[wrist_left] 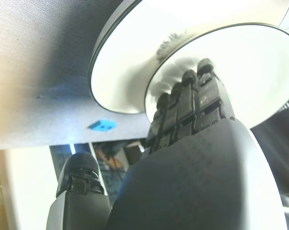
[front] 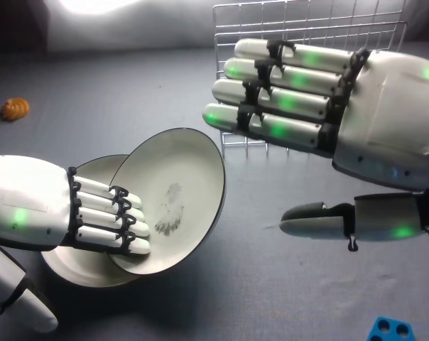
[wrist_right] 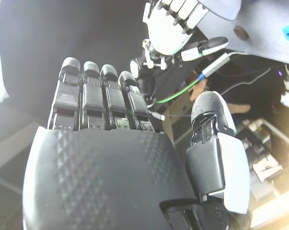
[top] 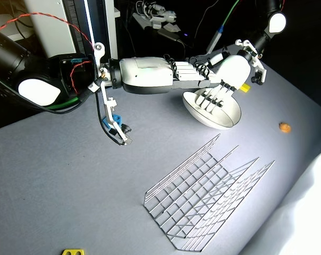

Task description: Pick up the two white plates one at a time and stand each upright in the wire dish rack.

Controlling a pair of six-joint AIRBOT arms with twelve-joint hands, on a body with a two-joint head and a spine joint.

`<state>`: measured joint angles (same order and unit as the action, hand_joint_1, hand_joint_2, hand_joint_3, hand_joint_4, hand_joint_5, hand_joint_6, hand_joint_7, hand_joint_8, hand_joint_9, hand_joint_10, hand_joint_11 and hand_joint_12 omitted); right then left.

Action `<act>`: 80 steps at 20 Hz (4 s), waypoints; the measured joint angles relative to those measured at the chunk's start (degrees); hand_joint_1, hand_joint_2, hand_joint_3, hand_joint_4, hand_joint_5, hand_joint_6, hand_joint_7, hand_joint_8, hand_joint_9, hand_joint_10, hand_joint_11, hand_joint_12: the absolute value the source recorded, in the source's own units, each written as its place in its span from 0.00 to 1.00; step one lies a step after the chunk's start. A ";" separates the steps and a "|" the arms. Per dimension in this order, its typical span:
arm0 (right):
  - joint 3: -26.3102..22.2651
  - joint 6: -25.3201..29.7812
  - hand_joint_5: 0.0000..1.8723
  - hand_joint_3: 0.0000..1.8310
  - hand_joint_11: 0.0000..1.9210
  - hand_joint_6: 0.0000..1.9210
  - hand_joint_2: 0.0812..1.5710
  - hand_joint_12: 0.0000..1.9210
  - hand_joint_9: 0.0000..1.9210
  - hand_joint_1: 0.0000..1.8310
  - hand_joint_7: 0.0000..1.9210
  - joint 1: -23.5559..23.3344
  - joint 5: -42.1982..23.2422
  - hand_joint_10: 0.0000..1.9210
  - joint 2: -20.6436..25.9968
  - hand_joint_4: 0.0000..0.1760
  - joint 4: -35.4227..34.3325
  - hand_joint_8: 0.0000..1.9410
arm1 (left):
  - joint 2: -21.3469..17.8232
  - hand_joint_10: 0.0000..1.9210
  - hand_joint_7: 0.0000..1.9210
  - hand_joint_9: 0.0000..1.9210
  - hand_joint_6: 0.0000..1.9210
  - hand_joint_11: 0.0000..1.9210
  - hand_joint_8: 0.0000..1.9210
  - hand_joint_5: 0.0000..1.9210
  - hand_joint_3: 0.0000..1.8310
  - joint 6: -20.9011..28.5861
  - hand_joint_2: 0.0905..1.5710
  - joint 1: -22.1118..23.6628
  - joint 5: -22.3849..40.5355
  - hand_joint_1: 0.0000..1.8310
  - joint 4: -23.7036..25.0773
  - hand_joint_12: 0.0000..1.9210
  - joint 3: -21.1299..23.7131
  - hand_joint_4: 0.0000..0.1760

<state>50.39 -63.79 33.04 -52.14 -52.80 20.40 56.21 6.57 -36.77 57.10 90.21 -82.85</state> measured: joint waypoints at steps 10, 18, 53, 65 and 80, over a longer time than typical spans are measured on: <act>-1.05 3.58 0.00 0.00 0.00 0.00 0.80 0.00 0.00 0.00 0.00 -0.17 0.61 0.00 1.77 0.00 3.91 0.00 | 0.00 0.00 0.02 0.00 0.00 0.00 0.00 0.04 0.00 0.00 0.69 0.00 -0.02 0.00 -0.02 0.00 0.00 0.00; -2.54 3.56 0.00 0.00 0.00 0.00 0.80 0.00 0.00 0.00 0.00 -0.39 0.55 0.00 2.21 0.00 5.07 0.00 | 0.00 0.00 0.02 0.00 0.01 0.00 0.00 0.04 0.00 0.00 0.69 -0.02 -0.02 0.00 0.00 0.00 0.00 0.00; -2.78 2.91 0.02 0.00 0.00 0.01 0.65 0.00 0.00 0.04 0.01 -0.39 -1.31 0.00 2.25 0.00 5.64 0.00 | 0.00 0.00 0.01 0.00 0.00 0.00 0.00 0.03 0.00 0.00 0.69 -0.02 -0.04 0.00 -0.02 0.00 0.00 0.00; -2.78 2.89 0.03 0.00 0.00 0.00 0.75 0.07 0.00 0.76 0.00 -0.39 -1.46 0.00 2.27 0.00 5.55 0.00 | 0.00 0.00 0.02 0.00 0.00 0.00 0.00 0.05 0.00 0.00 0.69 -0.02 -0.04 0.00 0.00 0.00 0.00 0.00; -0.11 -1.84 0.00 0.00 0.00 0.00 0.65 0.00 0.00 0.63 0.00 -0.42 0.20 0.00 -3.37 0.00 5.84 0.00 | 0.00 0.00 0.01 0.00 0.00 0.00 0.00 0.03 0.00 0.00 0.69 -0.02 -0.07 0.00 -0.02 0.00 0.00 0.00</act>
<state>50.28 -65.63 32.62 -51.94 -56.16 26.24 56.21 6.57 -36.80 57.04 90.19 -82.85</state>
